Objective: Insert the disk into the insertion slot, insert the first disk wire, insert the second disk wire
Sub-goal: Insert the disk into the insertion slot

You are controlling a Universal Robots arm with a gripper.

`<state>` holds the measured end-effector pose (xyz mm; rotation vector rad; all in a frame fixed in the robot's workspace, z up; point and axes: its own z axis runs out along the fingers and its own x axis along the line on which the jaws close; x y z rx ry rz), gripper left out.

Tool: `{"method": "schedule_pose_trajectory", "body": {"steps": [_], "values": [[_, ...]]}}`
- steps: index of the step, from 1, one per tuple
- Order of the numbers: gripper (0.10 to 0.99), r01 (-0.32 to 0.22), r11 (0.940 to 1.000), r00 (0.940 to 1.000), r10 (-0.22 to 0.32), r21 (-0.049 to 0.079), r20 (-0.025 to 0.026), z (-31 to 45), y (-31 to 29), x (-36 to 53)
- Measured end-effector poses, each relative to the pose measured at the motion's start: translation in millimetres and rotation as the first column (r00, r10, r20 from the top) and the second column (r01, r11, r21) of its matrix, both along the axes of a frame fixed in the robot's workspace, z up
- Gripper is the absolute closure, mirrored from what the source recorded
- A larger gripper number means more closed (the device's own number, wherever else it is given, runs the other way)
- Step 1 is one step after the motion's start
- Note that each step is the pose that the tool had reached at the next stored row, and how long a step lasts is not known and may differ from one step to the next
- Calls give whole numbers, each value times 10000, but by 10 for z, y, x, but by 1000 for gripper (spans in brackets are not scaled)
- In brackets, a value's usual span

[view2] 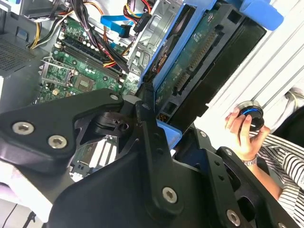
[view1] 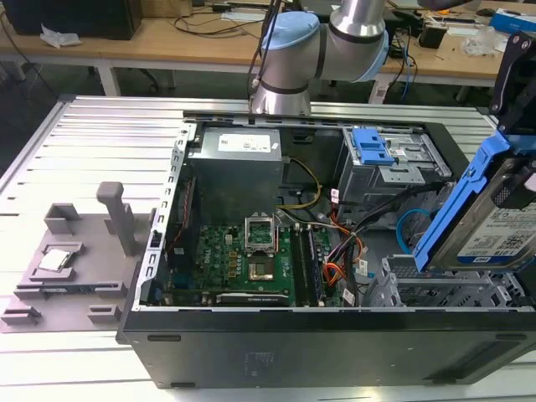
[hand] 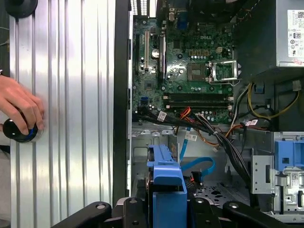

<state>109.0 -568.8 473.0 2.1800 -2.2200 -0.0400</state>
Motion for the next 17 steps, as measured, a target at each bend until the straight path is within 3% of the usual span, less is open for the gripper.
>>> {"method": "schedule_pose_trajectory", "body": {"steps": [12, 17], "values": [[722, 0, 10000, 10000, 0, 3, 0, -141, 1, -24], [722, 0, 10000, 10000, 0, 70, 0, -179, 55, -58]]}}
